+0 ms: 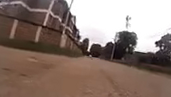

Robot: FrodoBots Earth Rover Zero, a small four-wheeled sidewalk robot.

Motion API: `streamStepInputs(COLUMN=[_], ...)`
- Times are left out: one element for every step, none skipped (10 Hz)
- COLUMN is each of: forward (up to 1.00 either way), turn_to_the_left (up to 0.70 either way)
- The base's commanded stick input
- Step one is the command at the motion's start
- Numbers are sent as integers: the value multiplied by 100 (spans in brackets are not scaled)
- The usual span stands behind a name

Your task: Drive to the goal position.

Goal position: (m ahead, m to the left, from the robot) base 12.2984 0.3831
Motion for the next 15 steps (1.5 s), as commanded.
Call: streamStepInputs(forward=[70, 70, 70, 70, 70, 70, 70, 70, 70, 70, 70, 70, 70, 70, 70], turn_to_the_left=[0, 0, 0, 1, 2, 5, 8, 6, 3, 1, 0, 0, 0, 0, 0])
